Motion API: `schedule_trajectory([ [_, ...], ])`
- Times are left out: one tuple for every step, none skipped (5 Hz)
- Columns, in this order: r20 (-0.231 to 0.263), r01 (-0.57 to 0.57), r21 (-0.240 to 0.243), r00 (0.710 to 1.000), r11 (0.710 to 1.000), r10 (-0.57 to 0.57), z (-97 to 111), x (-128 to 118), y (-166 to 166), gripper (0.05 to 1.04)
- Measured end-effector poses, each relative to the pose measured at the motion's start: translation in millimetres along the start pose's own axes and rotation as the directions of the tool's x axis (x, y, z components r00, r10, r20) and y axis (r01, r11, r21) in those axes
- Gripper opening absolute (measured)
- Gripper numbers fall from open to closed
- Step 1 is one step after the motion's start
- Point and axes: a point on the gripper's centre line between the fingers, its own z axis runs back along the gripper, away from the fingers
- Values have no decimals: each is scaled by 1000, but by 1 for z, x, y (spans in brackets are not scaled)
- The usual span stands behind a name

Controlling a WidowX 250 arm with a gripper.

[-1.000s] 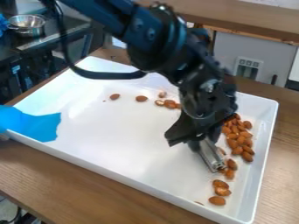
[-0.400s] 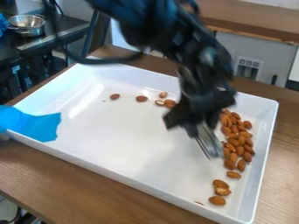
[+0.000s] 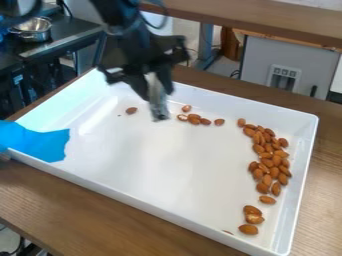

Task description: Sweep into pile

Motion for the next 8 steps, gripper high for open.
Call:
schedule_trajectory([
  [-31, 169, 125, 986, 978, -166, -10, 14, 48, 370],
  [-57, 279, 240, 960, 930, -274, -31, 30, 95, 370],
  [-47, 310, 282, 950, 908, -310, -41, 45, 109, 370],
  [-41, 314, 320, 947, 894, -318, -54, 49, 117, 370],
  [-38, 317, 331, 945, 889, -323, -65, 50, 113, 370],
  [-51, 340, 331, 938, 880, -343, -77, 47, 98, 370],
  [-62, 356, 338, 932, 871, -357, -88, 42, 85, 370],
  [-67, 377, 354, 923, 856, -379, -99, 38, 67, 370],
])
